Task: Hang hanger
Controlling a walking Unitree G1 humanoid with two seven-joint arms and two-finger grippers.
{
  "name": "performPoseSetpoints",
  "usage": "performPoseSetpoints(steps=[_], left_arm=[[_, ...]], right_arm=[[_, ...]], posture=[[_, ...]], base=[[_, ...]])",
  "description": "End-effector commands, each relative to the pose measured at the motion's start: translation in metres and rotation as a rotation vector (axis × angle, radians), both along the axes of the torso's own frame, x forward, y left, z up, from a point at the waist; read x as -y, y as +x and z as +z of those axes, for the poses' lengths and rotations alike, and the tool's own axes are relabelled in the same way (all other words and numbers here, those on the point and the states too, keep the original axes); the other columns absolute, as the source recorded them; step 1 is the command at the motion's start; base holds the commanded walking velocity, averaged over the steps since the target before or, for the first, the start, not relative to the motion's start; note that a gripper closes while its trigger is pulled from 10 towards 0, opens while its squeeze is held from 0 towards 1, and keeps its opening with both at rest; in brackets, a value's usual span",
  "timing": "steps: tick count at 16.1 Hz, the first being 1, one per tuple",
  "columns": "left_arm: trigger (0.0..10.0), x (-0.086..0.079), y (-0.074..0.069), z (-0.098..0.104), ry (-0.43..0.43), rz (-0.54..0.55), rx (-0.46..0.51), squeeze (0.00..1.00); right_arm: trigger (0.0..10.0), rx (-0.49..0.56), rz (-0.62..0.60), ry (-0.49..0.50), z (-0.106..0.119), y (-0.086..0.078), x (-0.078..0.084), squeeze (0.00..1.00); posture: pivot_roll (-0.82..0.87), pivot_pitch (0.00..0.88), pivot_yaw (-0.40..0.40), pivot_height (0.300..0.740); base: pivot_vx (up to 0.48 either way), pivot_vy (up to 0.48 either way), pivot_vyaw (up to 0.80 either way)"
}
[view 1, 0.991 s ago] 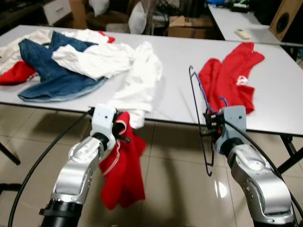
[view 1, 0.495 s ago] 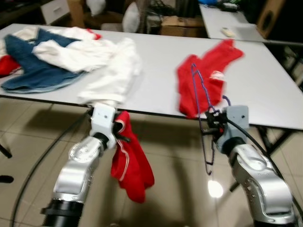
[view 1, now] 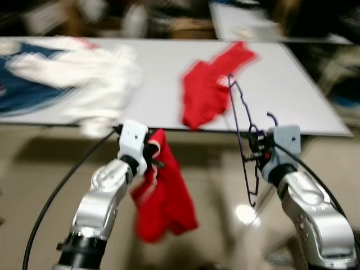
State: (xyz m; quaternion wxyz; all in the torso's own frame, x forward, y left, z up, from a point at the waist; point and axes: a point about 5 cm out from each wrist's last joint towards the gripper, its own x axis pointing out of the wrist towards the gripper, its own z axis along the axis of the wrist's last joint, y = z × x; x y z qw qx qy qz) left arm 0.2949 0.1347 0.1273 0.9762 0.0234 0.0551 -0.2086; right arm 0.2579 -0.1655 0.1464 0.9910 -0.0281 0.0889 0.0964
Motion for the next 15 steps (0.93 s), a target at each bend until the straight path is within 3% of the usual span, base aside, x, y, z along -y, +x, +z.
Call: performPoseSetpoints(steps=[1, 5, 9, 15], left_arm=[[10.0, -0.003, 0.007, 0.014, -0.034, 0.023, 0.037, 0.0], [10.0, 0.003, 0.01, 0.026, -0.058, -0.047, 0.06, 0.0], [10.0, 0.001, 0.019, 0.04, -0.103, -0.055, 0.084, 0.0], [10.0, 0.007, 0.028, 0.059, -0.177, -0.117, 0.125, 0.0]], right_arm=[[10.0, 0.008, 0.049, 0.009, 0.004, 0.0, -0.003, 0.0], [10.0, -0.003, 0.158, -0.01, 0.005, -0.003, -0.008, 0.0], [10.0, 0.009, 0.181, -0.032, 0.009, -0.003, -0.004, 0.0], [10.0, 0.017, 0.283, -0.088, 0.015, -0.012, 0.001, 0.0]], posture=[[-0.13, 0.0, 0.008, 0.74], [-0.12, 0.0, 0.005, 0.74], [-0.12, 0.0, 0.001, 0.74], [-0.14, 0.0, 0.012, 0.74]], base=[[0.0, 0.0, 0.0], [0.062, 0.0, 0.0], [0.26, 0.0, -0.8], [0.286, 0.0, 0.0]])
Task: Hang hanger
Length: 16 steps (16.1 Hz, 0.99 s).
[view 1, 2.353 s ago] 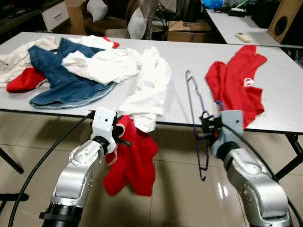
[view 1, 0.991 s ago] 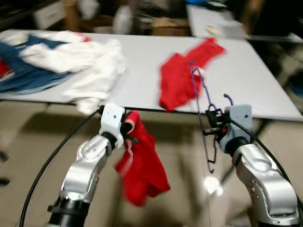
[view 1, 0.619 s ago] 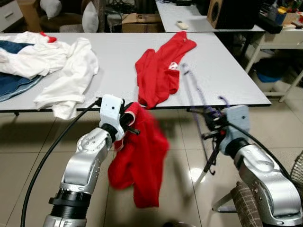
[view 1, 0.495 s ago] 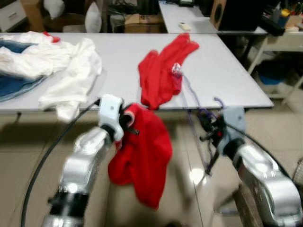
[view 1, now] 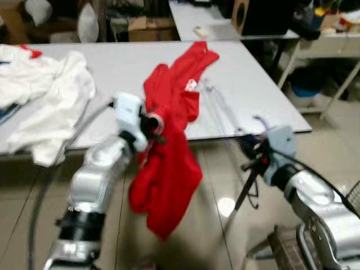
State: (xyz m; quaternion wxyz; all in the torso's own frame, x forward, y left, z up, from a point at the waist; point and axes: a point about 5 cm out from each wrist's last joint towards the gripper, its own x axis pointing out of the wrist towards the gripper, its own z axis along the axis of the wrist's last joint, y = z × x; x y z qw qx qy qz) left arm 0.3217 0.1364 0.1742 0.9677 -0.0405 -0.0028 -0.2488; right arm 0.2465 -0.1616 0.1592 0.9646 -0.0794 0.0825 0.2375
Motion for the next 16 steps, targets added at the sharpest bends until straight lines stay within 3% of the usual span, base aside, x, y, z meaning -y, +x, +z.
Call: performPoseSetpoints(steps=[1, 3, 6, 8, 10, 12, 16], left_arm=[[10.0, 0.011, 0.004, 0.018, -0.035, -0.051, 0.06, 0.0], [10.0, 0.013, 0.014, 0.035, -0.044, -0.073, 0.101, 0.0], [10.0, 0.002, 0.05, 0.064, 0.034, 0.006, 0.129, 0.0], [10.0, -0.002, 0.059, 0.076, 0.057, 0.038, 0.145, 0.0], [10.0, -0.002, 0.067, 0.101, 0.031, 0.031, 0.2, 0.0], [10.0, 0.0, 0.072, 0.122, -0.003, 0.01, 0.25, 0.0], [10.0, 0.007, 0.069, 0.148, -0.061, -0.034, 0.33, 0.0]], right_arm=[[10.0, 0.01, 0.024, -0.015, 0.006, -0.004, 0.008, 0.0], [10.0, 0.003, 0.169, -0.065, 0.019, -0.019, 0.02, 0.0], [10.0, -0.087, 0.409, -0.13, 0.045, -0.052, 0.049, 0.0], [10.0, -0.114, 0.468, -0.145, 0.05, -0.06, 0.055, 0.0], [10.0, -0.148, 0.509, -0.17, 0.055, -0.067, 0.061, 0.0], [10.0, -0.152, 0.536, -0.182, 0.057, -0.066, 0.057, 0.0], [10.0, -0.054, 0.453, -0.182, 0.05, -0.038, 0.043, 0.0]], posture=[[-0.14, 0.0, 0.012, 0.74], [-0.14, 0.0, 0.016, 0.74], [-0.15, 0.0, 0.02, 0.74], [-0.15, 0.0, 0.024, 0.74], [-0.16, 0.0, 0.027, 0.74], [-0.15, 0.0, 0.027, 0.74], [-0.15, 0.0, 0.026, 0.74]], base=[[0.296, 0.0, 0.0], [0.298, 0.0, 0.0], [0.308, 0.0, 0.0], [0.313, 0.0, 0.0], [0.313, 0.0, 0.0], [0.338, 0.0, 0.0], [0.382, 0.0, 0.0]])
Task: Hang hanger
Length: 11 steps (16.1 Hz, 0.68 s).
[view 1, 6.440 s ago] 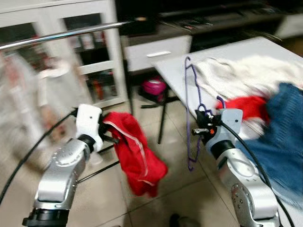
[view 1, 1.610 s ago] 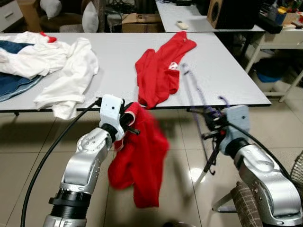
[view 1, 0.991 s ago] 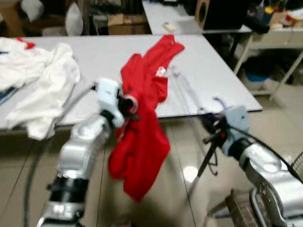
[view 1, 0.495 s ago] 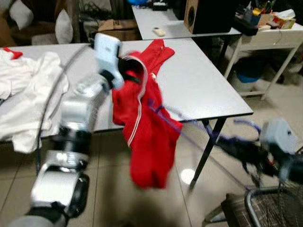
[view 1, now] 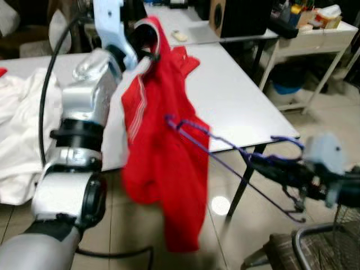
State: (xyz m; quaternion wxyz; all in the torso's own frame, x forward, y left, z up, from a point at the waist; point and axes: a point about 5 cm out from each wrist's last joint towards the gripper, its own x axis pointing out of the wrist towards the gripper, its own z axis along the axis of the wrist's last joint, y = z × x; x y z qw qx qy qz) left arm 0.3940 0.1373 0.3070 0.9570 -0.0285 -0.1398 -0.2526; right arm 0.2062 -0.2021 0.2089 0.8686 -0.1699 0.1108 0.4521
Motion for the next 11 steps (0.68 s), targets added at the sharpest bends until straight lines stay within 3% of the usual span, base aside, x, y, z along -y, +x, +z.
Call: performPoseSetpoints(steps=[1, 2, 5, 11], left_arm=[[10.0, 0.009, -0.004, 0.023, -0.027, -0.048, 0.077, 0.0], [10.0, 0.01, -0.005, 0.037, -0.048, -0.07, 0.115, 0.0], [10.0, 0.017, -0.01, 0.055, -0.066, -0.121, 0.165, 0.0], [10.0, 0.032, -0.023, 0.079, -0.097, -0.226, 0.229, 0.0]], right_arm=[[10.0, 0.021, -0.013, -0.01, -0.001, 0.006, -0.001, 0.0], [10.0, 0.027, 0.014, -0.014, -0.002, 0.011, -0.006, 0.0], [10.0, 0.03, 0.053, -0.012, -0.005, 0.022, -0.013, 0.0], [10.0, 0.046, 0.12, -0.048, -0.007, 0.046, -0.021, 0.0]], posture=[[-0.15, 0.0, 0.025, 0.74], [-0.15, 0.0, 0.024, 0.74], [-0.14, 0.0, 0.02, 0.74], [-0.13, 0.0, 0.009, 0.74]], base=[[0.394, 0.0, 0.0], [0.394, 0.0, 0.0], [0.394, 0.0, 0.0], [0.394, 0.0, 0.0]])
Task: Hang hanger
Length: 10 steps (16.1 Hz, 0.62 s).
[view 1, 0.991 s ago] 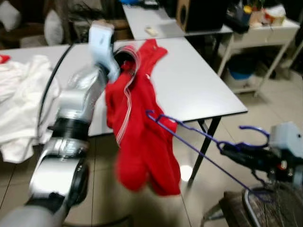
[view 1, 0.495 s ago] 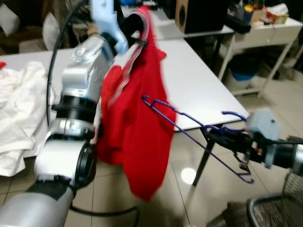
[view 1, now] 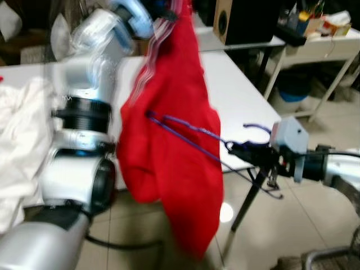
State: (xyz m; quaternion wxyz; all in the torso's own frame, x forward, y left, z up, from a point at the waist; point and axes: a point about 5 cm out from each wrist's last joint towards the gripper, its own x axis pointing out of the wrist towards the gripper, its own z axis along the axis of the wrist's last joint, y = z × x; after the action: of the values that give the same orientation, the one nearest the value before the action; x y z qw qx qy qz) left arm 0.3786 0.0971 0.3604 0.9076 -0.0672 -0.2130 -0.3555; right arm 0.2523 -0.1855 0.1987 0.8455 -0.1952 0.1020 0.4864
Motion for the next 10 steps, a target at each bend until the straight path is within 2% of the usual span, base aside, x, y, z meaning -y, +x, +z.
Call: performPoseSetpoints(steps=[1, 2, 5, 7, 8, 10], left_arm=[[10.0, -0.005, -0.011, 0.029, -0.022, -0.01, 0.099, 0.0], [10.0, -0.002, -0.017, 0.039, -0.028, -0.038, 0.117, 0.0], [10.0, 0.004, -0.028, 0.05, -0.021, -0.105, 0.154, 0.0], [10.0, 0.009, -0.037, 0.057, -0.004, -0.15, 0.184, 0.0], [10.0, 0.011, -0.043, 0.062, -0.001, -0.176, 0.207, 0.0], [10.0, 0.017, -0.058, 0.073, -0.009, -0.265, 0.269, 0.0]], right_arm=[[10.0, 0.027, 0.036, -0.015, 0.004, 0.005, -0.005, 0.0], [10.0, 0.04, 0.058, -0.033, 0.007, 0.015, -0.005, 0.0], [10.0, 0.072, 0.069, -0.047, 0.012, 0.032, -0.004, 0.0], [10.0, 0.115, 0.065, -0.087, 0.017, 0.05, -0.002, 0.0], [10.0, 0.148, 0.055, -0.113, 0.023, 0.062, 0.0, 0.0], [10.0, 0.245, -0.01, -0.158, 0.05, 0.099, 0.003, 0.0]], posture=[[-0.12, 0.0, 0.005, 0.74], [-0.11, 0.0, 0.0, 0.74], [-0.1, 0.0, -0.006, 0.74], [-0.1, 0.0, -0.01, 0.74], [-0.09, 0.0, -0.014, 0.74], [-0.08, 0.0, -0.018, 0.74]], base=[[0.39, 0.0, 0.0], [0.382, 0.0, 0.0], [0.0, 0.0, 0.0], [0.0, 0.0, 0.0], [0.0, 0.0, 0.0], [0.0, 0.0, 0.0]])
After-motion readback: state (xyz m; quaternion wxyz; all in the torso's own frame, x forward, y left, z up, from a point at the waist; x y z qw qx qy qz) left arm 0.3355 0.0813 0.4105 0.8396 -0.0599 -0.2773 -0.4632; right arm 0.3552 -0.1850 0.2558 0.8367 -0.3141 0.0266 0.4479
